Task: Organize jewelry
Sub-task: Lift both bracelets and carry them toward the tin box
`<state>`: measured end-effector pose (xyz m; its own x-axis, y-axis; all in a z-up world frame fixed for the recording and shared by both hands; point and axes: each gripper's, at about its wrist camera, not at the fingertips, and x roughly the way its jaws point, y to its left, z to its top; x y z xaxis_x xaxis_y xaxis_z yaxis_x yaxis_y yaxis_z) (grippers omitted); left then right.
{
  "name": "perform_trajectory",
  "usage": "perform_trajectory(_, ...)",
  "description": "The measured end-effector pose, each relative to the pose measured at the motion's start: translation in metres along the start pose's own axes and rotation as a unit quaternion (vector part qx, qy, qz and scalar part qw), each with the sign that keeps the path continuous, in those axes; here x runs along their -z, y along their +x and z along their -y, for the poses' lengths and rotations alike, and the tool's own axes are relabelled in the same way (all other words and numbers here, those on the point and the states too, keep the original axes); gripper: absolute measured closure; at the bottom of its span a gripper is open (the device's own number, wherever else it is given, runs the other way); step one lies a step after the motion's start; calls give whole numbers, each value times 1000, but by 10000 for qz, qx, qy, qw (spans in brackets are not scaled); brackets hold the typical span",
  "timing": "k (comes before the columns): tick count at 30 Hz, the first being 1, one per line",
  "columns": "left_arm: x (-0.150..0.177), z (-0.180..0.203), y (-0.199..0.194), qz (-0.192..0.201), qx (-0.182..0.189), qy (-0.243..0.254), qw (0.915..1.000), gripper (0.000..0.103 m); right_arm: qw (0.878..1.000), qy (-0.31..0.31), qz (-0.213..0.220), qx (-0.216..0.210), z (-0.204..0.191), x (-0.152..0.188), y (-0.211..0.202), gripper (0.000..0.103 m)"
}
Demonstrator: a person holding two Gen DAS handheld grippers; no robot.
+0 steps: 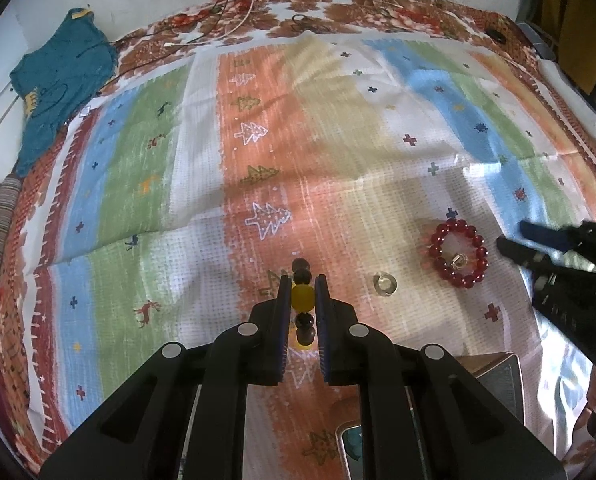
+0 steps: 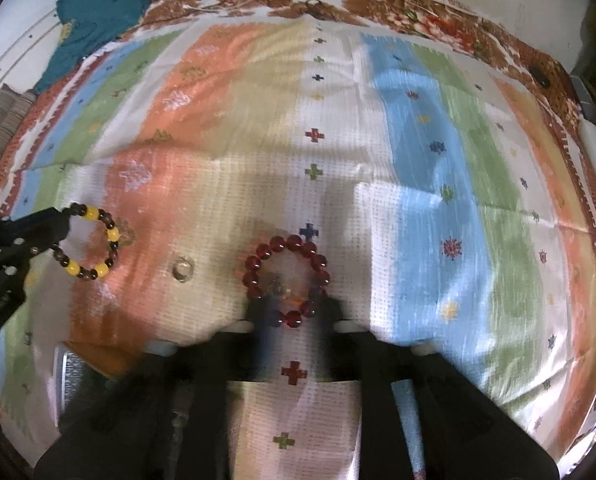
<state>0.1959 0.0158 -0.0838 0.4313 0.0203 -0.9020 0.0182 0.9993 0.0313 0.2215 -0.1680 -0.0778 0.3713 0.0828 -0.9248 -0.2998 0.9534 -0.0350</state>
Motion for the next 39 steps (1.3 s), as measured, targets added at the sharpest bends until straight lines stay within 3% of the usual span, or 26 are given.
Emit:
perform_trajectory(16, -5, 4, 8, -61, 42, 74, 9999, 92, 9991, 166, -333, 188, 19, -6, 38, 55)
perform_trajectory(23, -7, 3, 10, -75, 103, 85, 9999, 92, 9977, 162, -632, 185, 22, -5, 64, 73)
perform_trajectory(25, -6, 3, 9, -75, 122, 85, 9999, 92, 9977, 76, -639, 230, 19, -5, 67, 74)
perform_trajectory(28, -6, 4, 8, -64, 141, 94, 9998, 92, 9980, -24, -587, 229, 15, -4, 69, 87)
perform_trajectory(39, -6, 5, -6, 50, 243, 39, 9997, 92, 9996, 26, -250, 97, 10, -3, 40, 89)
